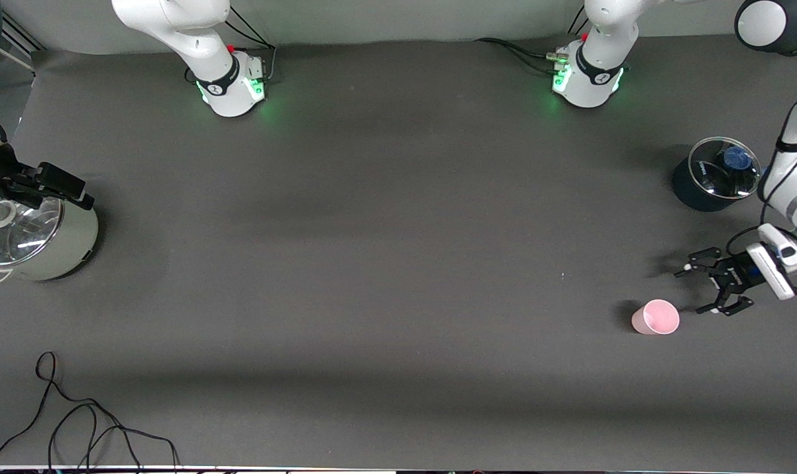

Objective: Transfer pink cup from left to right arm
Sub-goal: 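Lower the left gripper toward the pink cup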

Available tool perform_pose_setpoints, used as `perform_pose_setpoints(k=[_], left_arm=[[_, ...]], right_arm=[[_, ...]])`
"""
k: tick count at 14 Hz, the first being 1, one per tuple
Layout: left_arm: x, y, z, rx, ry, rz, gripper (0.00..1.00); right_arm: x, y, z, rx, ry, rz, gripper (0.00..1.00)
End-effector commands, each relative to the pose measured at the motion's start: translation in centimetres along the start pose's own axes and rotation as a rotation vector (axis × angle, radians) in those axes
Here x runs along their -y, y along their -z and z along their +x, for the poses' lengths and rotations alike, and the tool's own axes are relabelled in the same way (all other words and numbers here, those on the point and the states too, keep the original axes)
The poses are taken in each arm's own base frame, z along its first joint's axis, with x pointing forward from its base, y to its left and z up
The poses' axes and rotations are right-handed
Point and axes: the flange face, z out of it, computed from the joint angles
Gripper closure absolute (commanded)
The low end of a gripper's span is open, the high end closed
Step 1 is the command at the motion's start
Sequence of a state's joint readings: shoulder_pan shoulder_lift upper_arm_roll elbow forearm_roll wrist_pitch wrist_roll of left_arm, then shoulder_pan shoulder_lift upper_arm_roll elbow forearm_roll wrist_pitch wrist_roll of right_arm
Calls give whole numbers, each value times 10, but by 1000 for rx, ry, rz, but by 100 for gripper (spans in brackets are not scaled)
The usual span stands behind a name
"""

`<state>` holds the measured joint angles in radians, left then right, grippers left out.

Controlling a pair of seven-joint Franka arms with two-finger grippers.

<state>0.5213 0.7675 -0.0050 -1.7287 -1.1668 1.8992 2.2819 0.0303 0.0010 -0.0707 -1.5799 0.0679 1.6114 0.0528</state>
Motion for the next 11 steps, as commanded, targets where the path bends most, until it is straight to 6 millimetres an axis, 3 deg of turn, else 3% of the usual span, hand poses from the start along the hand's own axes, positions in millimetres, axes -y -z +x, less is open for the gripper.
perform_pose_setpoints(k=[1, 4, 8, 11], left_arm=[[-11, -16, -17, -63, -50, 48, 0], [-17, -29, -22, -94, -49, 79, 0], [-16, -50, -11, -98, -46, 112, 0], [-20, -74, -31, -168, -90, 158, 0]], right_arm=[[-7, 8, 0, -4, -2, 10, 0], [-15, 9, 0, -5, -15, 9, 0], [-15, 9, 0, -5, -16, 8, 0], [-13, 8, 0, -3, -13, 9, 0]])
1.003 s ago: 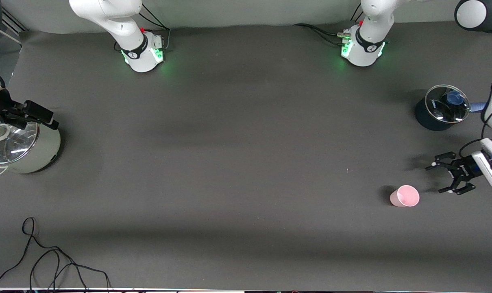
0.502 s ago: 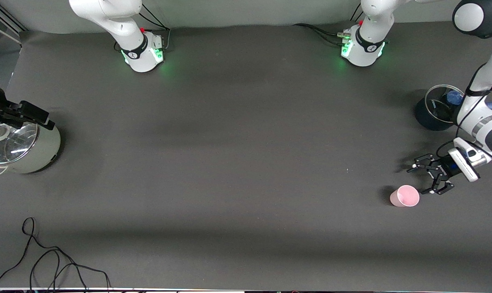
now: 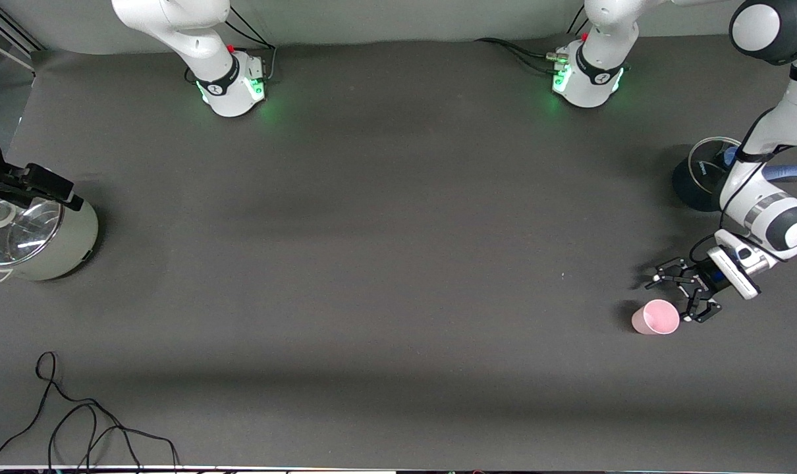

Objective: Transfer pink cup from left to right arm
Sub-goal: 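Lower the left gripper toward the pink cup, then close the left gripper around the pink cup's base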

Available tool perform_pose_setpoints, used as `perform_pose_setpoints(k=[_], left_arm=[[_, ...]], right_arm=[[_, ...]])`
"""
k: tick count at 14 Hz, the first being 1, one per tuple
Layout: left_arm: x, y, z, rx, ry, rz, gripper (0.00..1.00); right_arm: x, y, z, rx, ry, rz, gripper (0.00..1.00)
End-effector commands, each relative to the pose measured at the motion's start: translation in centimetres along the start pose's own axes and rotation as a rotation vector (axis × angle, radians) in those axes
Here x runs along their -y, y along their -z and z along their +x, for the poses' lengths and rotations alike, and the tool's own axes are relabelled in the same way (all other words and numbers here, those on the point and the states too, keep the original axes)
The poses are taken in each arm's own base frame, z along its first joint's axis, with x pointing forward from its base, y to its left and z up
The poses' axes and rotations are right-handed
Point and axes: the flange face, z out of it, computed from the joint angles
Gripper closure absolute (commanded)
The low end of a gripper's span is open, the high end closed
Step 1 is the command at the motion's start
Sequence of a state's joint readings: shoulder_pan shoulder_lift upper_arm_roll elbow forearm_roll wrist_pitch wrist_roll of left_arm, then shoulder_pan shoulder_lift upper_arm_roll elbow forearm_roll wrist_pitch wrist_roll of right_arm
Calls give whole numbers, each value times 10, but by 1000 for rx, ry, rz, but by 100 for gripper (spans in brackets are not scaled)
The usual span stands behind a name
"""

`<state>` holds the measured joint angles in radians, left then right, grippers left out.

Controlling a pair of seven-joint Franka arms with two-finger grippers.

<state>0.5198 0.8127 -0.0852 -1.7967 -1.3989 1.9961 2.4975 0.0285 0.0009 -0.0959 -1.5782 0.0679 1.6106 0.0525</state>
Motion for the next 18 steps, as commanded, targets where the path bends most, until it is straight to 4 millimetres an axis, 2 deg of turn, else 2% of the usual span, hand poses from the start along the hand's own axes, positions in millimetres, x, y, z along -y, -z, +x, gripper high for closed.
perform_pose_setpoints(k=[1, 9, 18], left_arm=[[-8, -15, -14, -48, -36, 45, 0], [-7, -26, -9, -74, -27, 61, 0], [3, -40, -6, -67, -35, 83, 0]], right_arm=[[2, 6, -1, 0, 13, 9, 0], [1, 5, -1, 3, 13, 9, 0], [2, 5, -1, 4, 13, 9, 0]])
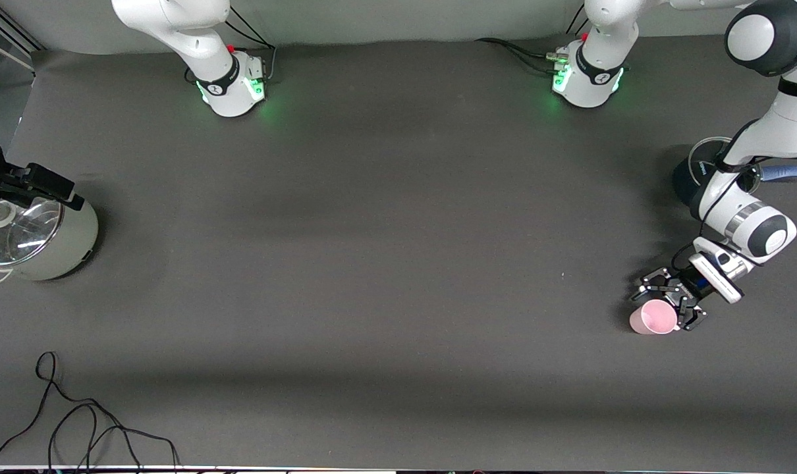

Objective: Transfer pink cup from left to right arm
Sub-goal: 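Close the left gripper around the pink cup's base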

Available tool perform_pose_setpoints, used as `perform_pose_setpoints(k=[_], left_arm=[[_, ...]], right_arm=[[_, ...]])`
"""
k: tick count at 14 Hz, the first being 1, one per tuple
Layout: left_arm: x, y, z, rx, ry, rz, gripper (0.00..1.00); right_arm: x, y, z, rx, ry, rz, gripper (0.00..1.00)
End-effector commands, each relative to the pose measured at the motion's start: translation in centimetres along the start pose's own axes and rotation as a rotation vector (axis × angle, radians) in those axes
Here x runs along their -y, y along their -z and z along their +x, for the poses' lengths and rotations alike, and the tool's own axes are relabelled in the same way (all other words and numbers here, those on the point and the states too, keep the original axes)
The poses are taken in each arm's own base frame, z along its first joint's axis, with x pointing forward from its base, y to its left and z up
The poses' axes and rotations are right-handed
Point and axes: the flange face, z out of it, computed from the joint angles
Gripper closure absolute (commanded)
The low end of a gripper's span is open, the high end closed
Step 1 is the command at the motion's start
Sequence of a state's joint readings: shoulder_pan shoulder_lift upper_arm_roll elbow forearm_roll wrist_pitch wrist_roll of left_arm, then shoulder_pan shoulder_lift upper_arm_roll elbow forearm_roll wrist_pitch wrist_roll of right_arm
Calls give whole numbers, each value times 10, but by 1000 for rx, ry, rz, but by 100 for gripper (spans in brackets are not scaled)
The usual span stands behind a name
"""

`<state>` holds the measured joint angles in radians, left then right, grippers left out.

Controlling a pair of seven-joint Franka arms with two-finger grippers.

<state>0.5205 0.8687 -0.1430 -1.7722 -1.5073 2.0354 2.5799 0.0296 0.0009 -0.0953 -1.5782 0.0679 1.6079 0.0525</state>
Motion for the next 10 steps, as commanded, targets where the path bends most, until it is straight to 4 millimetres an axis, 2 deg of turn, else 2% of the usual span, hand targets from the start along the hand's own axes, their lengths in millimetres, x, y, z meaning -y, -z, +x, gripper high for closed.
perform_pose_setpoints(k=[1, 4, 6, 8, 9, 10], left_arm=[[5, -7, 1, -6, -19, 25, 0], [5, -8, 2, -6, -20, 27, 3], [5, -8, 2, -6, -17, 31, 27], [5, -8, 2, -8, -12, 31, 44], [5, -8, 2, -8, -11, 29, 49], [5, -8, 2, -8, -10, 31, 49]], right_arm=[[2, 5, -1, 2, 13, 9, 0], [-1, 5, -2, 12, 12, 8, 0], [-1, 5, -2, 12, 12, 8, 0], [0, 5, -2, 12, 12, 8, 0], [0, 5, -2, 12, 13, 8, 0], [-1, 5, -2, 12, 10, 8, 0]])
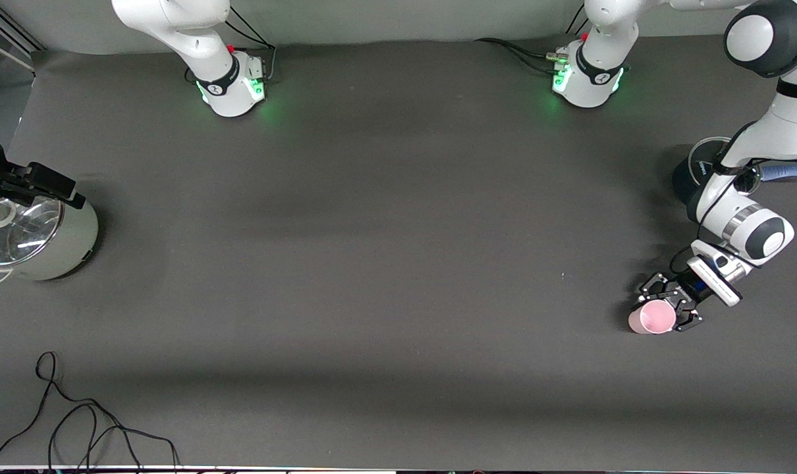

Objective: Transfer pink cup from left to right arm
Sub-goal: 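Close the left gripper around the pink cup's base, then lift the pink cup and carry it to the table's middle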

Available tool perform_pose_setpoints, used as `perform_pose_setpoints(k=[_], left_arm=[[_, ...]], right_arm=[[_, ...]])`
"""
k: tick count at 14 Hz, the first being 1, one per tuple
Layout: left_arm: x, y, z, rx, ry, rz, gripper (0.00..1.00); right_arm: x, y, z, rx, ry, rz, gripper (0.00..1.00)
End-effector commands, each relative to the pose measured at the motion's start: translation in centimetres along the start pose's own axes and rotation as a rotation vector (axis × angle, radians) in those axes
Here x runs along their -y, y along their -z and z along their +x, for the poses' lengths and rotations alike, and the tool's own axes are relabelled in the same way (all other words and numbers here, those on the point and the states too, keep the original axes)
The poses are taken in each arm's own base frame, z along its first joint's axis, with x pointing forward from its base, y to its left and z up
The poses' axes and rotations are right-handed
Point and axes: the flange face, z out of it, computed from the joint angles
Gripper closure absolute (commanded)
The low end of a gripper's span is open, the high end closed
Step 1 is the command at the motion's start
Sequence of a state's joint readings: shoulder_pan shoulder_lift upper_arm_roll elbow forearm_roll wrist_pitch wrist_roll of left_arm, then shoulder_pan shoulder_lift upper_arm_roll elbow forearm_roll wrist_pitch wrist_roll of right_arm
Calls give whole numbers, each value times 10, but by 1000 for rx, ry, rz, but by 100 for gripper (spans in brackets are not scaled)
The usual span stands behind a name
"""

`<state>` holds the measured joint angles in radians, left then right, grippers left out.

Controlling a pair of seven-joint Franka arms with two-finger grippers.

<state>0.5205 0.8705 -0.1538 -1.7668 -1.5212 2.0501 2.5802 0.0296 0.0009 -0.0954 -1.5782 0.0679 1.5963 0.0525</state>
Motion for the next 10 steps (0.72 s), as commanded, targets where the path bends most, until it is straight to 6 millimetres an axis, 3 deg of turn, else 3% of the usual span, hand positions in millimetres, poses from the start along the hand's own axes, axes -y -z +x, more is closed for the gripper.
perform_pose_setpoints(k=[1, 4, 6, 10], left_arm=[[5, -3, 1, -6, -10, 18, 49], [14, -7, 19, -11, 30, 14, 49], [22, -3, 42, -11, 65, 20, 52], [28, -29, 121, 89, 160, 49, 52]], right_arm=[[0, 6, -1, 1, 12, 9, 0], [0, 6, -1, 1, 12, 9, 0], [0, 6, -1, 1, 12, 9, 0], [0, 6, -1, 1, 12, 9, 0]])
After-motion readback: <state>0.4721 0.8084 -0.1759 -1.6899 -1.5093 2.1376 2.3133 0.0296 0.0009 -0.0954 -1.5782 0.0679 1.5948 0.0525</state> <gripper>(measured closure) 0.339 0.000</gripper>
